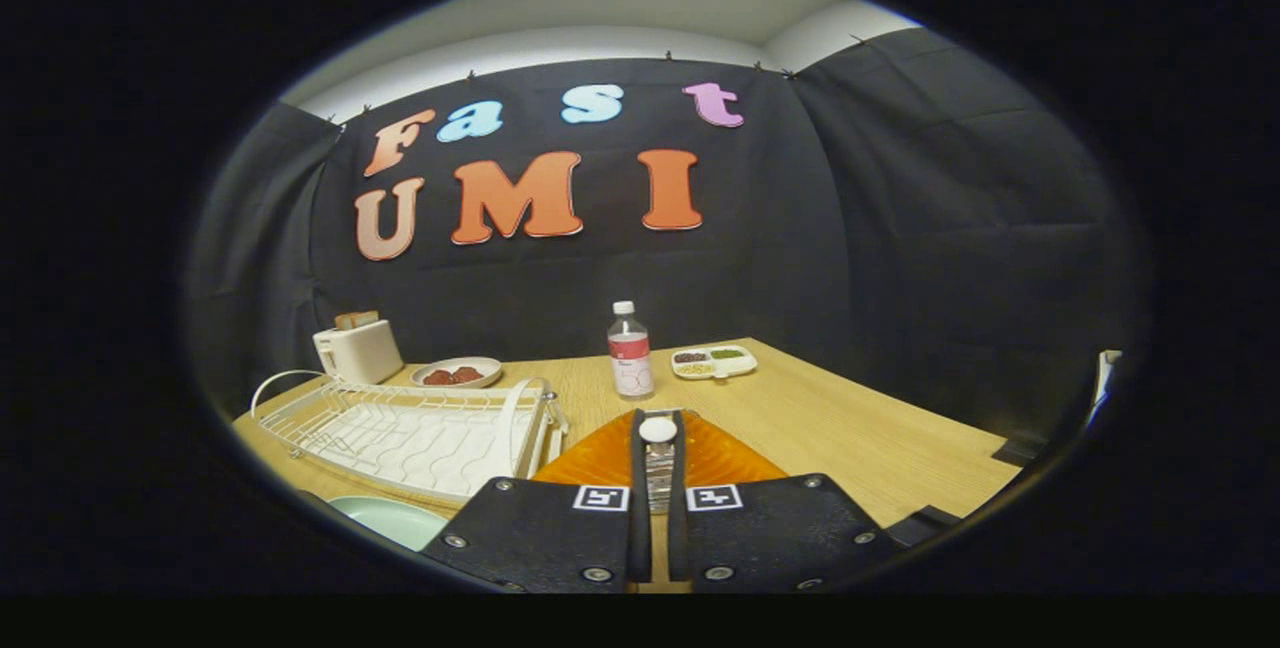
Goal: Take the plate from the dish rack, then take the spoon from the basket and place it into the plate.
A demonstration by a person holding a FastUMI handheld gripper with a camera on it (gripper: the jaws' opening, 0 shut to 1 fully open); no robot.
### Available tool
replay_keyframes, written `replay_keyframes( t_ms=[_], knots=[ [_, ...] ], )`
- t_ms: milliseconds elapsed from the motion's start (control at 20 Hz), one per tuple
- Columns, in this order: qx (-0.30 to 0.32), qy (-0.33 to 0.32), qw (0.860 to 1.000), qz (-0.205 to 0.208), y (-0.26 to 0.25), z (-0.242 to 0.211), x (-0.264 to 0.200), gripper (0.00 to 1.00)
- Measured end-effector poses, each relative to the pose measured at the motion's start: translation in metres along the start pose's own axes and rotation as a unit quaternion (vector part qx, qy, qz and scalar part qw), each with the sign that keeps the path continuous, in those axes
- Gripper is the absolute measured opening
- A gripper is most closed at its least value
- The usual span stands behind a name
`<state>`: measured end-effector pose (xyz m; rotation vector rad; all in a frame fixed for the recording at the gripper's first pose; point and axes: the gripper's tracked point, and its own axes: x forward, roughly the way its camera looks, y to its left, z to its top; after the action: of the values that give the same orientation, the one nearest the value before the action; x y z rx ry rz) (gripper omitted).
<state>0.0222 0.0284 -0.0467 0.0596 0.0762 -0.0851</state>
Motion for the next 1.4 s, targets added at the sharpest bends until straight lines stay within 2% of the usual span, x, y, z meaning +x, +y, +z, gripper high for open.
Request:
replay_keyframes(
  t_ms=[400,700,1100,1400],
  knots=[
    [-0.011,-0.034,0.999,0.002,0.007,0.033,-0.053,0.07],
    [-0.007,-0.051,0.998,0.032,0.035,0.045,-0.102,0.07],
    [-0.002,-0.034,0.996,0.088,0.09,0.016,-0.147,0.06],
    [-0.007,0.001,0.99,0.141,0.143,-0.027,-0.153,0.06]
  ],
)
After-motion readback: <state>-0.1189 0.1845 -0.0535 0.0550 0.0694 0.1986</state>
